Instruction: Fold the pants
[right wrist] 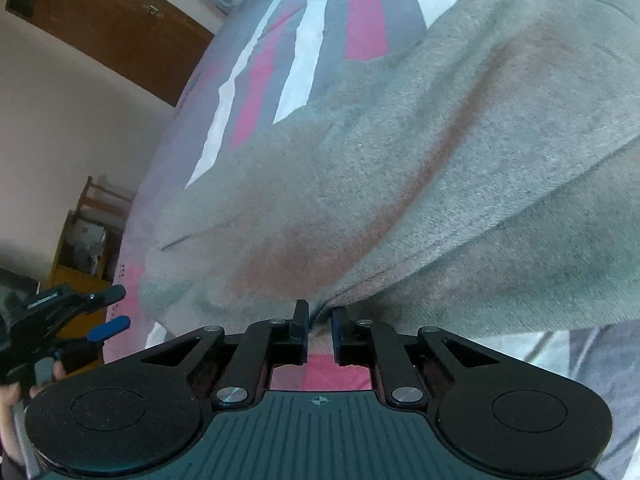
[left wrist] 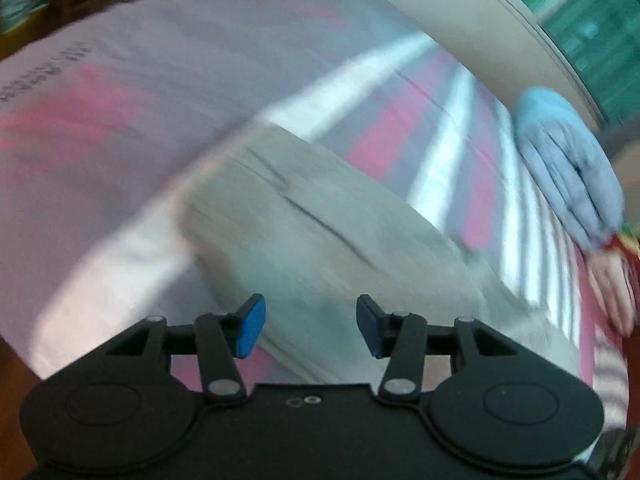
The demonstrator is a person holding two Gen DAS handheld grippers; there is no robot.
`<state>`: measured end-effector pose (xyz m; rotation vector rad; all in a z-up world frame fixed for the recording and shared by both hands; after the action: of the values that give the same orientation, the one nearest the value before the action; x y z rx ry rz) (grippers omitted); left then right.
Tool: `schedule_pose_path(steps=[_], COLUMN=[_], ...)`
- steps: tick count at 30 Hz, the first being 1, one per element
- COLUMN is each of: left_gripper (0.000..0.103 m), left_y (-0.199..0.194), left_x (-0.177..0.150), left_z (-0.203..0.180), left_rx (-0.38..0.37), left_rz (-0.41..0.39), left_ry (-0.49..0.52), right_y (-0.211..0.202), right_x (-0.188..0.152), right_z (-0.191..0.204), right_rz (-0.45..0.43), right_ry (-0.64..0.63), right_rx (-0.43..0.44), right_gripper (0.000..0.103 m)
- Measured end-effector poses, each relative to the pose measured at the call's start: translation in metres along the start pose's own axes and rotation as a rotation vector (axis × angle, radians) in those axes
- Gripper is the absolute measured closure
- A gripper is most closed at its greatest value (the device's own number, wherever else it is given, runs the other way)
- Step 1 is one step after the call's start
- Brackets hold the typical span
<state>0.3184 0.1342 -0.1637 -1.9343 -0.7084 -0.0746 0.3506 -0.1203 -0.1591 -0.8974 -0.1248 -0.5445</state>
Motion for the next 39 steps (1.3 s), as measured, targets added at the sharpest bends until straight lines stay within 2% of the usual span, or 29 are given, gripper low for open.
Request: schedule_pose_path(steps=[4,7,11,12,13,14,16,19,21,25,28,29,30,31,33,35,39], left_gripper=[0.063,0.063,0.065,0.065,0.065,0.065,0.065,0.065,0.065,0.065,0.065,0.065,0.065,0.065,0.065,0.065,0.064], left_y=[0.023,0.043,0.067,0.074,0.076,0.077,0.076,0.079,0.079,0.078,0.078,0.079,0.079,0.081,0.082,0.082,0.082], left_x=[-0.040,-0.065,-0.090,-0.097,-0.100,-0.103,-0.103,-0.102,-0.102,-0.099,-0.096,-0.096,-0.096,-0.096,-0.096,-0.095,-0.093], left_z=[-0.043,-0.070,-0.080,-0.080,-0.081,-0.081,-0.080,-0.081,-0.081,-0.077,-0.074,-0.074,-0.074,-0.074,-0.074,-0.074,-0.072], left_rx=[-0.016,0.054,0.221,0.253,0.270,0.284,0.296,0.301,0.299,0.279,0.266,0.265,0.266,0.267,0.269,0.267,0.255], left_rz=[0.073,0.070,0.022,0.014,0.002,-0.012,-0.024,-0.024,-0.026,-0.010,0.002,0.004,0.004,0.005,0.006,0.008,0.015], left_ry=[0.104,0.224,0.366,0.392,0.407,0.417,0.398,0.393,0.401,0.367,0.352,0.354,0.357,0.359,0.364,0.365,0.362], right_y=[-0.017,-0.036,-0.056,-0.060,-0.063,-0.067,-0.081,-0.097,-0.105,-0.106,-0.094,-0.092,-0.091,-0.087,-0.088,-0.098,-0.141], right_x=[0.002,0.005,0.007,0.006,0.006,0.006,0.009,0.017,0.025,0.039,0.041,0.041,0.044,0.045,0.043,0.044,0.053], right_z=[-0.007,-0.023,-0.048,-0.055,-0.059,-0.066,-0.081,-0.097,-0.115,-0.147,-0.162,-0.165,-0.168,-0.169,-0.168,-0.158,-0.108], right_rz=[-0.026,-0.065,-0.087,-0.091,-0.096,-0.100,-0.119,-0.160,-0.191,-0.224,-0.250,-0.268,-0.293,-0.301,-0.333,-0.371,-0.480], right_ry=[-0.003,-0.021,0.003,0.009,0.015,0.022,0.032,0.060,0.135,0.340,0.466,0.483,0.498,0.506,0.519,0.458,0.153], right_rx=[-0.027,-0.080,-0.133,-0.145,-0.153,-0.161,-0.185,-0.220,-0.226,-0.183,-0.113,-0.110,-0.096,-0.082,-0.075,-0.083,-0.137], right_gripper=[0.090,0.090,0.088,0.087,0.080,0.066,0.051,0.051,0.051,0.051,0.052,0.056,0.066,0.092,0.095,0.097,0.097])
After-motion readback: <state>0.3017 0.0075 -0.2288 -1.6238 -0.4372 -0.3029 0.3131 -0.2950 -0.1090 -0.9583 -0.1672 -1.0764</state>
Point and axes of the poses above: each gripper's, at about its wrist camera, not at the fingertips, and y roughly the way its jaws point, z to its left, x to its top, the point moved 5 cm from there along y, roughly the way its jaws point, and after that the axes turned 6 degrees about -y, right-handed, at the moved point
